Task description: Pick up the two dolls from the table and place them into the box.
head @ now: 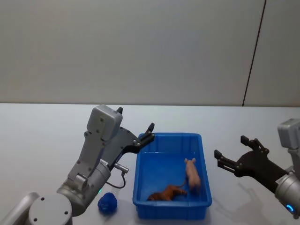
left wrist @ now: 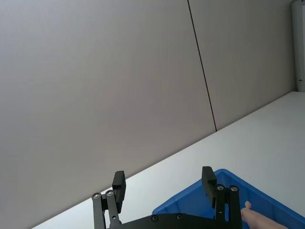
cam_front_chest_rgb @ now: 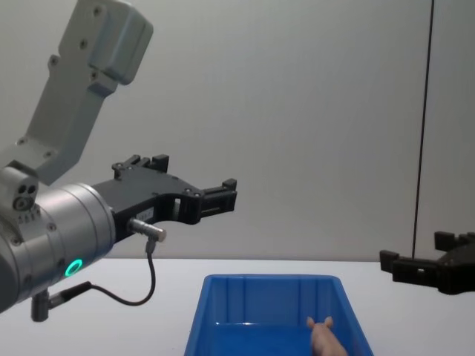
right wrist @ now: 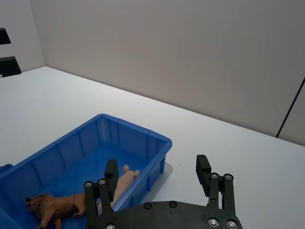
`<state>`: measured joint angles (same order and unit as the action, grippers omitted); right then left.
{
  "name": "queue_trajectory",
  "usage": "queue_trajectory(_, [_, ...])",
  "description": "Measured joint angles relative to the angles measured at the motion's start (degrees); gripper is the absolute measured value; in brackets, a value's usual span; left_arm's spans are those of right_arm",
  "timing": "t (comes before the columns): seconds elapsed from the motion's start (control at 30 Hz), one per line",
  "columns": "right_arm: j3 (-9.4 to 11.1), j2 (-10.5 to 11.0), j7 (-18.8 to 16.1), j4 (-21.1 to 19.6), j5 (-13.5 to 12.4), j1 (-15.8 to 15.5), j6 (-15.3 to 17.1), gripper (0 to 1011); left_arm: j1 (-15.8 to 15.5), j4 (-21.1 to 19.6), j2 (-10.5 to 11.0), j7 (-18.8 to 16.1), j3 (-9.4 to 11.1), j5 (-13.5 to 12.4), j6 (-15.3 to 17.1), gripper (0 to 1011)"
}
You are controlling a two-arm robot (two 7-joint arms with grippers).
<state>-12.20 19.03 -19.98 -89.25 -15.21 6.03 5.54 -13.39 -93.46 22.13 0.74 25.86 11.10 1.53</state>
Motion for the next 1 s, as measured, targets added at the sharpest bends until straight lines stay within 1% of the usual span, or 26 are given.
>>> queue_trajectory(0.17, [0.37,0.46,0.07,-0.03,-0.3,-0.28,-0.6,1001,0.54,-0.56,0.56,0.04,-0.28,0.35,0.96,1001])
queue_trajectory(0.37, [0.6,0.75,0.11,-0.07,-0.49,-0.47,-0.98,1001,2.05,-1.67,1.75,-0.11,-0.68,1.84,2.99,1001])
queue_trajectory(0.47, [0.73,0.89,0.14,-0.07,-0.58,-0.56,-1.17,1001,3.51,-2.35,2.65,-0.85,-0.89,3.43,3.73,1001])
queue_trajectory(0.5, [0.73,0.89,0.14,-0.07,-0.58,-0.56,-1.17,1001,3.51,-2.35,2.65,-0.85,-0.89,3.43,3.73,1001])
queue_trajectory(0.6, [0.82,0.99,0.16,-0.07,-0.68,-0.63,-1.29,1001,5.13,-3.02,3.59,-1.93,-1.05,5.41,4.15,1002])
queue_trajectory(0.73, [0.89,1.08,0.17,-0.08,-0.73,-0.67,-1.39,1001,7.05,-3.76,4.63,-3.03,-1.17,7.27,4.34,1001])
queue_trajectory(0.77, [0.9,1.09,0.17,-0.08,-0.74,-0.68,-1.41,1001,7.76,-4.02,5.03,-3.52,-1.19,8.13,4.37,1001])
queue_trajectory(0.8, [0.91,1.11,0.17,-0.08,-0.75,-0.69,-1.43,1001,7.76,-4.02,5.03,-3.52,-1.19,8.13,4.37,1001])
queue_trajectory(0.97, [0.95,1.17,0.17,-0.08,-0.78,-0.72,-1.52,1001,10.85,-4.98,6.61,-5.09,-1.29,11.1,4.38,1001])
queue_trajectory(1.0, [0.96,1.19,0.17,-0.07,-0.79,-0.72,-1.54,1001,10.85,-4.98,6.61,-5.09,-1.29,11.1,4.38,1001])
